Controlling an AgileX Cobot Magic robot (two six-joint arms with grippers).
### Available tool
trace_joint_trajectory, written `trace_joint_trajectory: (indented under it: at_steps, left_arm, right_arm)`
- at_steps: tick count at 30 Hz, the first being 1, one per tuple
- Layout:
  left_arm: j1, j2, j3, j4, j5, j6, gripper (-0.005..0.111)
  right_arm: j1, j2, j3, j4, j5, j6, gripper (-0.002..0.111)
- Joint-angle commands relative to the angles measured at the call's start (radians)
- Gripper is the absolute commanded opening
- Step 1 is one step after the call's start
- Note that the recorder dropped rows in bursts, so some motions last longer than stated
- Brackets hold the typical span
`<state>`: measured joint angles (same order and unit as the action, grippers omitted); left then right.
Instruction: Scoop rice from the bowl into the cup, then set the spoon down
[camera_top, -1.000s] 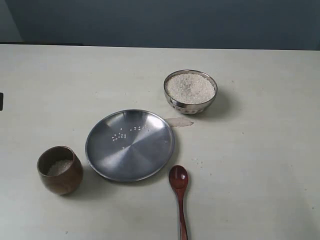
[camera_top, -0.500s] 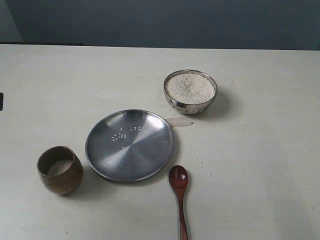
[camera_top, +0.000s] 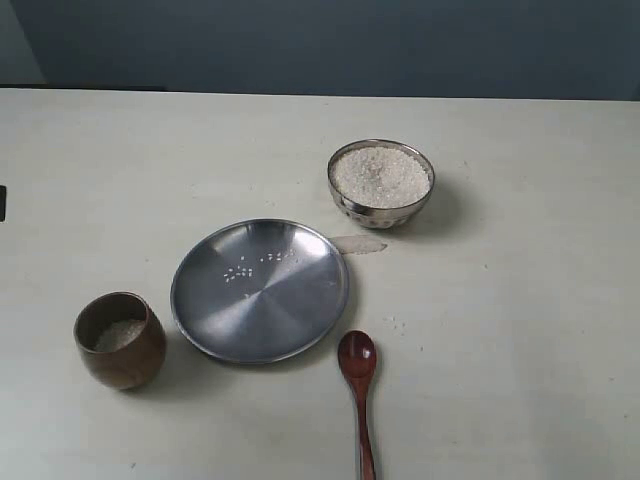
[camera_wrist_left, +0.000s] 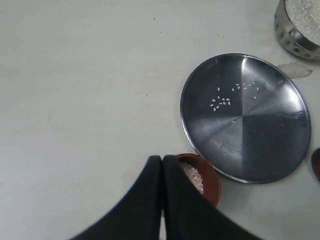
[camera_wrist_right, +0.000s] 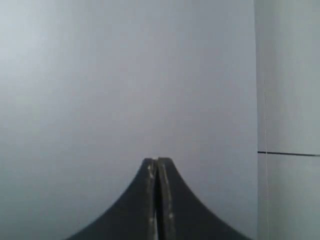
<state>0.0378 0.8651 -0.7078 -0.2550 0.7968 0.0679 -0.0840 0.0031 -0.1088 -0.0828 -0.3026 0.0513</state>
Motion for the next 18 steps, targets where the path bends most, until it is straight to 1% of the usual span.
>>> trace_joint_trajectory:
  at_steps: [1,3,6,11,13,16,17,18]
  left_arm:
    - [0.000,0.000,-0.004,0.001,-0.011,0.000,0.000]
    - [0.000,0.000,-0.004,0.001,-0.011,0.000,0.000]
    - [0.000,0.000,-0.004,0.003,-0.011,0.000,0.000]
    - [0.000,0.000,-0.004,0.003,-0.011,0.000,0.000]
    - [0.000,0.000,-0.004,0.005,-0.011,0.000,0.000]
    - [0.000,0.000,-0.004,0.005,-0.011,0.000,0.000]
    - [0.000,0.000,-0.004,0.005,-0.011,0.000,0.000]
    - [0.000,0.000,-0.004,0.005,-0.011,0.000,0.000]
  right_arm:
    - [0.006,-0.003,-0.184,-0.099,0.235,0.015,-0.001]
    - [0.023,0.000,-0.249,-0.092,0.291,0.017,-0.001]
    - [0.083,0.044,-0.325,-0.048,0.356,0.032,-0.001]
    - [0.192,0.143,-0.416,-0.019,0.602,0.026,-0.001]
    - [0.234,0.182,-0.432,0.019,0.667,-0.010,-0.001]
    - [0.291,0.249,-0.437,0.157,0.741,-0.138,-0.001]
    - [0.326,0.302,-0.437,0.290,0.781,-0.260,-0.001]
    - [0.342,0.330,-0.437,0.389,0.802,-0.336,-0.001]
